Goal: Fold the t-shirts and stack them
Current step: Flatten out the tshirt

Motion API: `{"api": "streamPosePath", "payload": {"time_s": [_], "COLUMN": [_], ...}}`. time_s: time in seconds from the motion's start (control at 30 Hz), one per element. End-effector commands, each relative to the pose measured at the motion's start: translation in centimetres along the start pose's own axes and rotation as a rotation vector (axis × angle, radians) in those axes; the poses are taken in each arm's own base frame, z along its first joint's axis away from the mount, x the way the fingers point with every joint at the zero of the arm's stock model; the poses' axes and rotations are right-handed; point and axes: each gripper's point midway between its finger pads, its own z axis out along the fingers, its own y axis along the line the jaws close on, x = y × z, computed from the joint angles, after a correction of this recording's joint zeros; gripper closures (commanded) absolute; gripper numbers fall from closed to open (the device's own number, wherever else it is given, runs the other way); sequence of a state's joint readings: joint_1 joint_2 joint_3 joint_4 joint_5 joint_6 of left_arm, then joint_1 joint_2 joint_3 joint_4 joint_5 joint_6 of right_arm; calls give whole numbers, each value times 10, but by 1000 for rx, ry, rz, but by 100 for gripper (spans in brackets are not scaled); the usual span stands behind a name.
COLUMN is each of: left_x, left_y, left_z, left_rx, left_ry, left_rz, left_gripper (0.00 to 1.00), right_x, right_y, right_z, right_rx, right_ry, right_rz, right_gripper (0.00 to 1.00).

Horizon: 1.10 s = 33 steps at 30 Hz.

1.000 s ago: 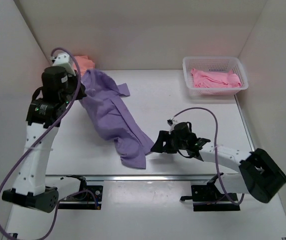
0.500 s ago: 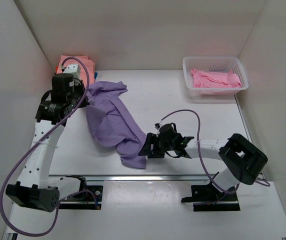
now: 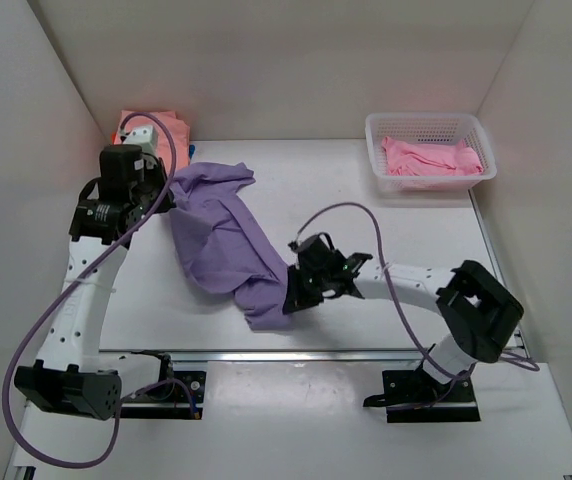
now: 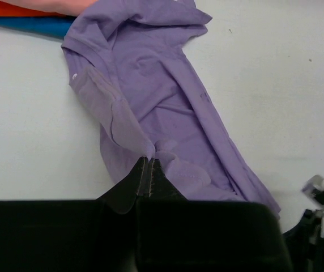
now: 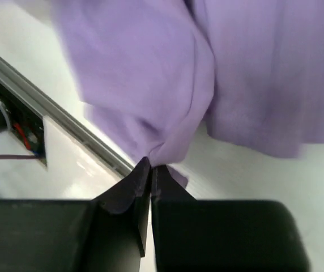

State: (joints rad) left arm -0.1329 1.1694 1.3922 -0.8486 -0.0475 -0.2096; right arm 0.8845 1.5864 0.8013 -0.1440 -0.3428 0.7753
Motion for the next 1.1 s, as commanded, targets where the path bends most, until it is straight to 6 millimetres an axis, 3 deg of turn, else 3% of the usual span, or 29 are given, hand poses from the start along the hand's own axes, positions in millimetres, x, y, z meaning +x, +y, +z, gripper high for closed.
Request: {"api": "streamPosePath", "payload": {"time_s": [0.0,0.03,0.1,0.13,0.2,0.23,0.33,0.47,0.57,0.6,0.63,0.67,0.7,0.73,0.8,0.83,0.87,0.9,0.93,1.03,1.07], "left_x": [-55,-78,-112,-137,-164,-182,-192,-213,-221,-222,-221,-221,-220,-221,-222,-221,-217,-216,-204,-191,-190], "left_y": [-10,-10,-14,-18,-19,-24,-22,-9,-15,-13,-17,-19,-18,-17,-21,-21,-17,-21,-23,-15,-14], "left_z": [-12,-25,-39,-56,-78,-103,-136,-212,-243,-246,-247,-243,-239,-231,-194,-181,-152,-139,-115,-53,-43], "left_rx": [43,47,60,70,77,93,103,37,37,20,34,28,20,9,14,33,21,44,49,59,60], "left_ry": [-125,-183,-253,-318,-397,-487,-599,-826,-891,-900,-903,-903,-901,-894,-816,-791,-742,-725,-672,-578,-563], "left_rz": [-16,-25,-48,-65,-92,-112,-134,-150,-131,-143,-140,-137,-135,-124,-90,-75,-79,-76,-61,-71,-70], "left_gripper": [100,100,100,100,100,100,100,100,100,100,100,100,100,100,100,100,100,100,100,100,100], "right_x": [-81,-97,-137,-154,-181,-190,-197,-192,-191,-193,-198,-203,-207,-213,-230,-230,-242,-250,-254,-280,-286], "right_y": [25,23,36,35,49,60,72,88,84,86,70,61,59,41,18,19,8,0,-2,-26,-30], "right_z": [-83,-101,-155,-181,-240,-280,-326,-390,-435,-439,-452,-458,-449,-453,-435,-429,-412,-403,-397,-362,-364], "right_rx": [107,132,176,198,223,259,330,383,379,351,389,377,328,350,358,356,387,409,408,395,409], "right_ry": [-226,-267,-398,-470,-625,-731,-861,-1035,-1159,-1160,-1179,-1168,-1122,-1112,-1021,-989,-938,-912,-900,-839,-845], "right_rz": [-313,-327,-392,-412,-456,-529,-604,-615,-585,-599,-572,-576,-600,-563,-560,-563,-573,-568,-569,-550,-554], "right_gripper": [100,100,100,100,100,99,99,100,100,100,100,100,100,100,100,100,100,100,100,100,100]}}
